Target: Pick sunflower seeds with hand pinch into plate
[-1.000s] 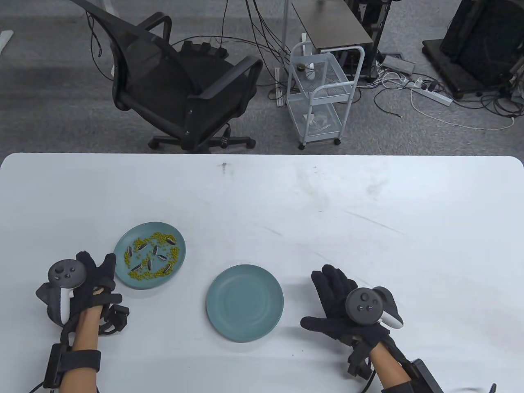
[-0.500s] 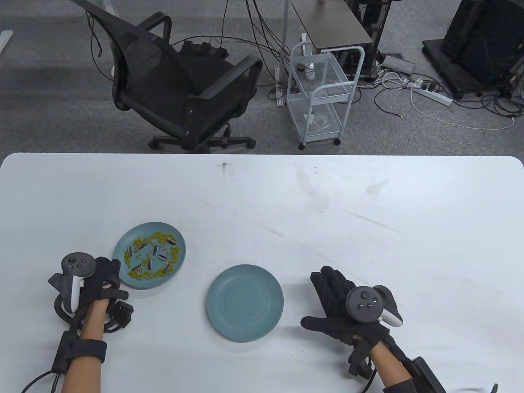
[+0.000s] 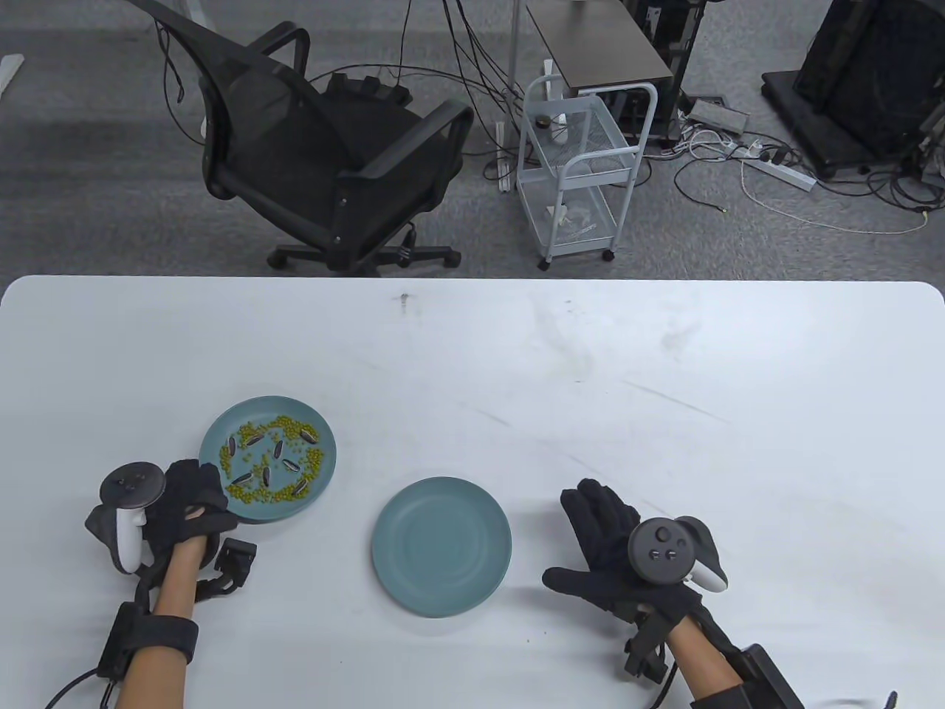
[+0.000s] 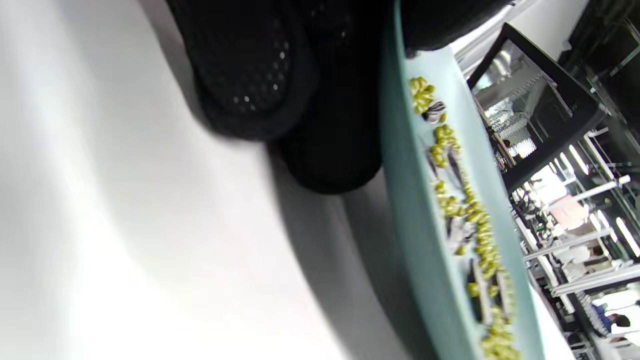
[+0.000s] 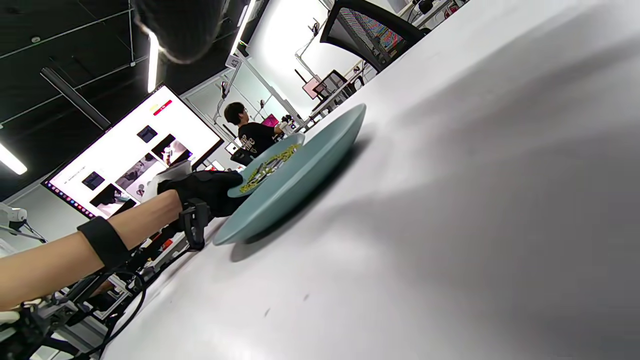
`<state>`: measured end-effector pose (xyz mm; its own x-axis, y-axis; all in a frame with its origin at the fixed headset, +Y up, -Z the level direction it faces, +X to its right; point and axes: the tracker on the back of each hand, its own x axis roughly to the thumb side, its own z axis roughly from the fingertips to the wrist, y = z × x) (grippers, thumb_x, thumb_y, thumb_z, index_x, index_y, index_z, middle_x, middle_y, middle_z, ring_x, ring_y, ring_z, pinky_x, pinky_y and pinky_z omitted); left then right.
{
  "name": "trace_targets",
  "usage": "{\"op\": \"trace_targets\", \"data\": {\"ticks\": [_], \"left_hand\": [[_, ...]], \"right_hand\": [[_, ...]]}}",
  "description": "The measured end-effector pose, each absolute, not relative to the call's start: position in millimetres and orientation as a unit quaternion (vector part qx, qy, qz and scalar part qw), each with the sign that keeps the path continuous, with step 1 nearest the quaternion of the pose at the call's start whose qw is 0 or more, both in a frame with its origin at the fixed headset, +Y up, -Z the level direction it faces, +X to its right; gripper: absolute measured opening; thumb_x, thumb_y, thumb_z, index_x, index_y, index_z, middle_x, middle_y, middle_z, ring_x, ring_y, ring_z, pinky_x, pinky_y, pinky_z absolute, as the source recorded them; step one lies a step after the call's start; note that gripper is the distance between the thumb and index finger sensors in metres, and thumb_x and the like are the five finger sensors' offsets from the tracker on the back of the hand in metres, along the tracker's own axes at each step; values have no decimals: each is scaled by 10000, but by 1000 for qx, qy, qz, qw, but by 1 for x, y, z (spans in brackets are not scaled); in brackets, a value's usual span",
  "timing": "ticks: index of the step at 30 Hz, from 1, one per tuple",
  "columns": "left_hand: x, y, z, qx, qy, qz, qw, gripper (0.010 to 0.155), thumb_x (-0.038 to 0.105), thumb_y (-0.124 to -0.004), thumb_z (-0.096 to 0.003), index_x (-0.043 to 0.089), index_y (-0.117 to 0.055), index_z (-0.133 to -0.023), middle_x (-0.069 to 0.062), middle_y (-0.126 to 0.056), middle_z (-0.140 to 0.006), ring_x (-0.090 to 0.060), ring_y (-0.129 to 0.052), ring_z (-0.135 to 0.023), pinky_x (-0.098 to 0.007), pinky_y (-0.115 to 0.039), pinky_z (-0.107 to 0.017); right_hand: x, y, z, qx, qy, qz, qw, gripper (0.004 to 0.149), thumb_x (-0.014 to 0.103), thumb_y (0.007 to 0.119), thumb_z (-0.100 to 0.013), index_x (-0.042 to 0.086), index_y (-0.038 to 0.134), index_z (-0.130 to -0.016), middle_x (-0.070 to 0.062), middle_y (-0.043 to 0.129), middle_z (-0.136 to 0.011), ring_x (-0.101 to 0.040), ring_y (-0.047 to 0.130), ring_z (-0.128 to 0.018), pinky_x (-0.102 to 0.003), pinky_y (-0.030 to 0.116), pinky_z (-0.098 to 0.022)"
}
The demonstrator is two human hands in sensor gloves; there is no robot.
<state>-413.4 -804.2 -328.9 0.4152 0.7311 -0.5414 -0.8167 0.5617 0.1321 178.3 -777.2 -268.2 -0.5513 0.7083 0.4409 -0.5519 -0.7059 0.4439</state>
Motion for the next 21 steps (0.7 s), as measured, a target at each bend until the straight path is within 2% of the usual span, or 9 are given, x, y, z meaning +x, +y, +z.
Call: {"op": "trace_targets", "data": {"ticks": [3, 6, 10, 16, 19, 21], "left_hand": [[-414, -806, -329, -84, 272, 479, 831, 545, 421, -599, -651, 195, -275, -1027, 25, -811, -942, -93, -1037, -565, -234, -888, -439], [-416, -806, -327, -73, 290, 477, 826, 542, 434, -619, -646, 207, -307, -1027, 74, -829, -913, -52, -1025, -519, -215, -880, -421], [-412, -803, -326, -31, 269, 554, 787, 541, 452, -671, -630, 209, -376, -1014, 90, -859, -853, -34, -1014, -440, -219, -874, -361], [-390, -777, -325, -65, 159, 662, 729, 499, 474, -567, -647, 200, -430, -1041, 40, -792, -903, -79, -970, -543, -281, -844, -440], [-371, -768, -318, -83, 101, 678, 723, 484, 457, -570, -640, 195, -466, -1033, 25, -798, -917, -166, -1007, -689, -382, -860, -538], [-355, -770, -312, -105, 76, 695, 708, 485, 445, -583, -633, 188, -469, -1028, -8, -817, -926, -184, -1050, -677, -376, -898, -513]], "right_hand": [[179, -777, -268, 304, 127, 872, 362, 1001, 539, 731, -636, 2, 34, -1113, -388, -103, -1081, -665, -62, -934, -816, 35, -566], [179, -777, -268, 301, 123, 872, 367, 1009, 538, 727, -638, -10, 19, -1104, -388, -101, -1082, -664, -59, -936, -816, 36, -566], [180, -777, -268, 298, 121, 871, 371, 1006, 537, 724, -640, -17, 23, -1103, -389, -97, -1082, -663, -57, -936, -815, 38, -567], [181, -777, -268, 297, 121, 872, 371, 1014, 534, 727, -639, -26, 16, -1097, -392, -94, -1082, -666, -53, -935, -814, 40, -568], [180, -777, -268, 299, 121, 871, 370, 1015, 533, 728, -639, -27, 16, -1097, -393, -91, -1082, -666, -51, -936, -814, 40, -567], [179, -778, -268, 299, 124, 871, 369, 1016, 532, 730, -638, -30, 21, -1099, -395, -86, -1083, -667, -47, -936, -814, 42, -568]]}}
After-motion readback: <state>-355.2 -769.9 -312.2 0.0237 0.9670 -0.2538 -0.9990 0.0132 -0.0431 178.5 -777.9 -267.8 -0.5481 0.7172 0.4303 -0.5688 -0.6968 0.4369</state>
